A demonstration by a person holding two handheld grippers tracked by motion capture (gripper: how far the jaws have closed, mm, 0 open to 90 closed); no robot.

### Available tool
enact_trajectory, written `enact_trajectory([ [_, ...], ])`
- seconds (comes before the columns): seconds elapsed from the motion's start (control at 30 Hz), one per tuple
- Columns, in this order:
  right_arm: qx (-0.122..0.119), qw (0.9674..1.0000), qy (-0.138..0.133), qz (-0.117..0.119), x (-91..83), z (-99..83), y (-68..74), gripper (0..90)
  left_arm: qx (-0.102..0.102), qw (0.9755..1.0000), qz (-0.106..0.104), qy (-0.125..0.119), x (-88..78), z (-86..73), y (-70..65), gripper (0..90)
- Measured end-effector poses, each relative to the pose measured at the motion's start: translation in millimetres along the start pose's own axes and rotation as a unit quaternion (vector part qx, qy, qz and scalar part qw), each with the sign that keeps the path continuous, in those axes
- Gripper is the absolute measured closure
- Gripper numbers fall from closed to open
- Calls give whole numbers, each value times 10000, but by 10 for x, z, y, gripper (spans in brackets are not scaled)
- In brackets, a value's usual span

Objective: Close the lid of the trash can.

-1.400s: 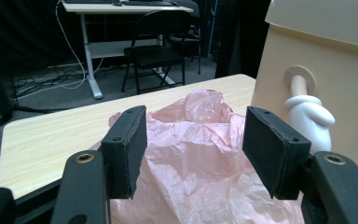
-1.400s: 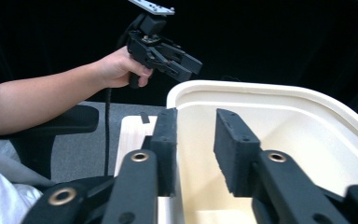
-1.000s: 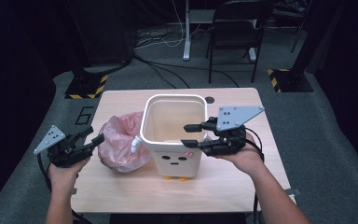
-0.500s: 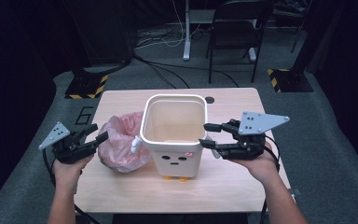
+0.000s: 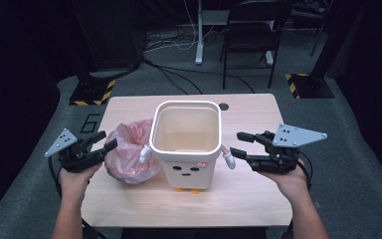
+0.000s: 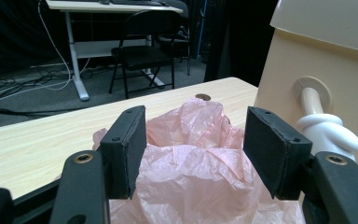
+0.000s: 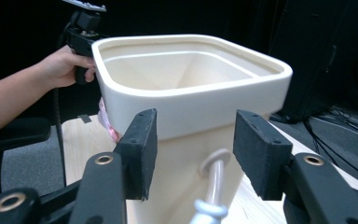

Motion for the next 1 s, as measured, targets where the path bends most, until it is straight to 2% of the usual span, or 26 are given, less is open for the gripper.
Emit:
enact_trajectory([
  [0.2,92,9997,44,-218,-44,-137,-30,482,-2,10000,-10,3,36,4,1,390],
  [0.33,172,9989,-44,-437,-118,-231,-63,481,-4,10000,-27,3,63,3,-1,389],
  [0.53,378,9952,-202,-880,-254,-417,-171,480,-21,10000,-14,50,93,-18,1,387],
  [0.77,714,9887,-347,-1271,-369,-681,-286,474,-36,9999,-5,107,117,-49,12,383],
  [0.9,819,9835,-252,-1594,-406,-877,-374,472,-41,9998,4,171,137,-77,10,382],
  [1.0,809,9783,-193,-1898,-444,-1010,-444,473,-18,9998,22,202,147,-90,12,382],
])
Point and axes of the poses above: each handheld gripper's, and its own axes: x roughly forward along the jaws, z roughly out of its top, y roughly to its left, the point moved 8 cm from there along x, roughly forward along the jaws, and after that the axes turned 14 degrees about z, right-handed, at the moved point
